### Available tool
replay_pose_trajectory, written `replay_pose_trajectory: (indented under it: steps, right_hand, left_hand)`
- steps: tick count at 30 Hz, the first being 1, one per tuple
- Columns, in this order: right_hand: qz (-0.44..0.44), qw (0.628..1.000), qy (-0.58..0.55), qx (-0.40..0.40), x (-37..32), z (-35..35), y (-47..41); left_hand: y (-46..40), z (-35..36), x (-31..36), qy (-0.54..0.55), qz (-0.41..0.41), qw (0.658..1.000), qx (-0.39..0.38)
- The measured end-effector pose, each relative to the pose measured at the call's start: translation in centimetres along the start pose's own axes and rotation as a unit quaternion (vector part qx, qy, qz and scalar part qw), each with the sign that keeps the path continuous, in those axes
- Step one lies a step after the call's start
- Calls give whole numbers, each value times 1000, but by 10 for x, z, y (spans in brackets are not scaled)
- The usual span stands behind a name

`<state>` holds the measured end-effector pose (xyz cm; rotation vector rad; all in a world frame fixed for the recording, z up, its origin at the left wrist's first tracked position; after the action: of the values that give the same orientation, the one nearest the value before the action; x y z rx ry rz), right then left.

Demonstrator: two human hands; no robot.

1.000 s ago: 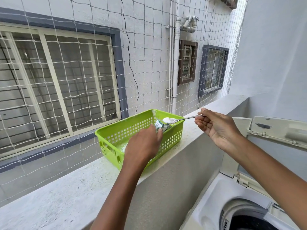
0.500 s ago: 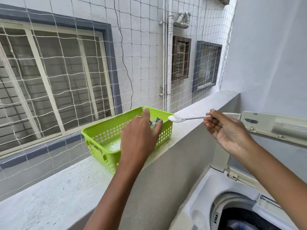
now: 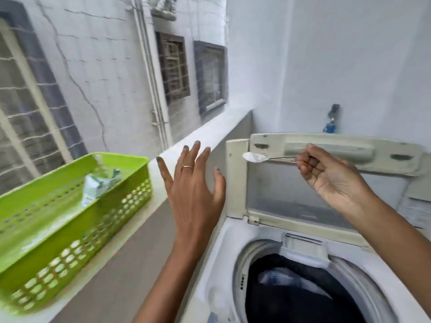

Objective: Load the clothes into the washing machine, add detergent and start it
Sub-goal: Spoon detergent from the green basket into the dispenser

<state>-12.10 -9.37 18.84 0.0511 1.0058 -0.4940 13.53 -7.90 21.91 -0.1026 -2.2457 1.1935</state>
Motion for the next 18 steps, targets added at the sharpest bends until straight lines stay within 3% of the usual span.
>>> replay_pose_trajectory:
  steps: [3, 6, 9, 12, 18]
  right_hand:
    - [-19, 999, 14, 47, -13, -42, -9]
    - [-28, 996, 29, 84, -16, -79, -12]
    - [-25, 992, 51, 114, -6, -115, -11]
    - [-7, 989, 52, 140, 19, -149, -8]
    - [43, 975, 53, 213, 81, -212, 10]
  left_hand:
    - [13, 43, 15, 69, -7, 996, -57]
    - [38, 98, 18, 155, -78, 968, -180]
    - [87, 173, 8, 210, -174, 905, -327]
    - [148, 240, -9, 225, -284, 818, -448]
    - [254, 307, -40, 203, -420, 683, -562]
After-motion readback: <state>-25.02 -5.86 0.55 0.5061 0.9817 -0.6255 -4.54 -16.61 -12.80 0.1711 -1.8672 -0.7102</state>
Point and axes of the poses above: each hand's wrist, its own y-axis away from the middle knuckle, its own z-axis out of the palm, x = y × z, the point moved 9 cm from there along -y, towards the middle knuckle, and after that the axes turned 10 degrees about -z, right-handed, at the moved point
